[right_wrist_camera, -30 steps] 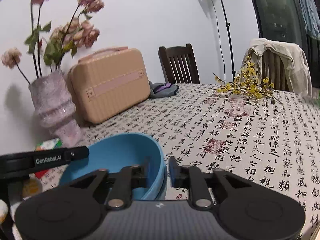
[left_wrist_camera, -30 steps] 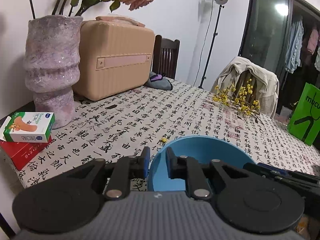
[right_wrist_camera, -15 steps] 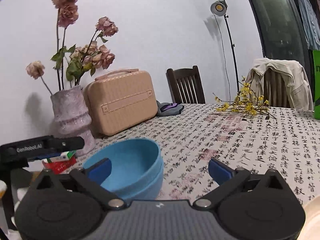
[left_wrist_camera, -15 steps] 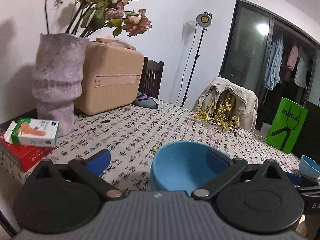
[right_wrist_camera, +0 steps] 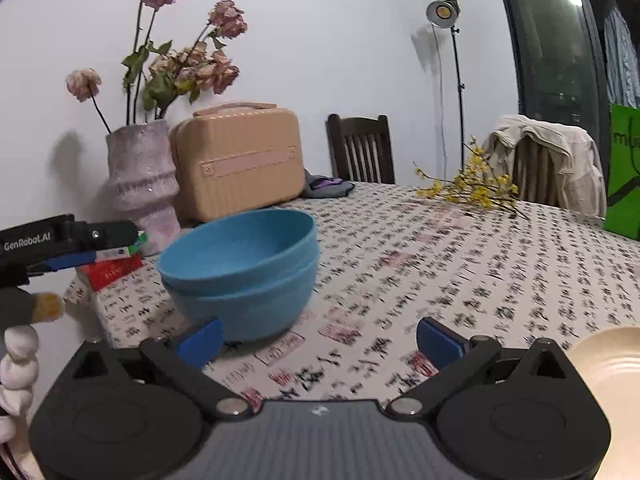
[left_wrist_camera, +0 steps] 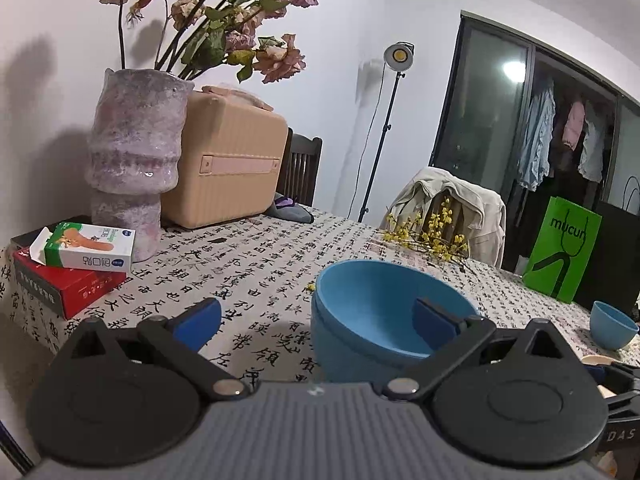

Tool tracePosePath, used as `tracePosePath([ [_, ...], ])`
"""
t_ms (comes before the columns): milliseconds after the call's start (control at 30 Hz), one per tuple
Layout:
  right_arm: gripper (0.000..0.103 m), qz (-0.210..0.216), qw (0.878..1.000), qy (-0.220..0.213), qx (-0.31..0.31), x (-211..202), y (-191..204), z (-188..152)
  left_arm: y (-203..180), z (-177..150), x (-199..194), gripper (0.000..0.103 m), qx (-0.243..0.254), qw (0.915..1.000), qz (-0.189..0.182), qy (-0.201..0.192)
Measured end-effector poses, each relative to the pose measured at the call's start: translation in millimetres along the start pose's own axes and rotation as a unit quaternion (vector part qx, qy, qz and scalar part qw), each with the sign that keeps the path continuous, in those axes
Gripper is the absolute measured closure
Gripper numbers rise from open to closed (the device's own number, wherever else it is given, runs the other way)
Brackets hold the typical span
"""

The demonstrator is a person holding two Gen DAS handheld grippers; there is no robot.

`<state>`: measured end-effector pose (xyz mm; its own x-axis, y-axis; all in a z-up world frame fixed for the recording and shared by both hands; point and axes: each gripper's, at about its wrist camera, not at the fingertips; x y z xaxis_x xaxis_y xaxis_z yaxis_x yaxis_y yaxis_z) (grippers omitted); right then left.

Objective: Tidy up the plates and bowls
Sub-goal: 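Pull both open grippers back up from the stacked blue bowls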

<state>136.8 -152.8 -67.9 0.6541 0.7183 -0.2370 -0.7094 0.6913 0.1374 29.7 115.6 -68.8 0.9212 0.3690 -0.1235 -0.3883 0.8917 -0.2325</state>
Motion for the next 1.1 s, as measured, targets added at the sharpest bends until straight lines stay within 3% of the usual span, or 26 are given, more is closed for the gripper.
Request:
tracePosePath([
  [133,0.000,-0.035,0.999,-0.013,-0.020,-9,-3,-3,-5,-5,3,0.000,0.000,1.0000,-0.008,0.005],
  [567,0.000,-0.103,0.992,-0.069,0.018,-45,-41,-1,-36,-2,-6,0.000,0.022,0.9984,-0.040,-0.034],
  [867,0.000,-0.158,0.983,-0.091,0.031,-78,-68,-7,-68,-1,-7,0.000,0.025,0.9940,-0.086,-0.062],
  [1100,0.000,-0.195,0.976,-0.093,0.033,-97,-83,-14,-87,-5,-3,0.000,0.029,0.9904,-0.121,-0.060],
])
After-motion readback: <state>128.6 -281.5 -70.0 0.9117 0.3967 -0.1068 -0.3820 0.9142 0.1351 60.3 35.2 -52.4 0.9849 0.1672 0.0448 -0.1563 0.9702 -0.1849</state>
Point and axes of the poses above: each gripper's, at about its wrist camera, not at the fingertips, and x roughly the way its jaws point, y to its left, z to its top, and after that the axes turned 10 degrees about -y, right-handed
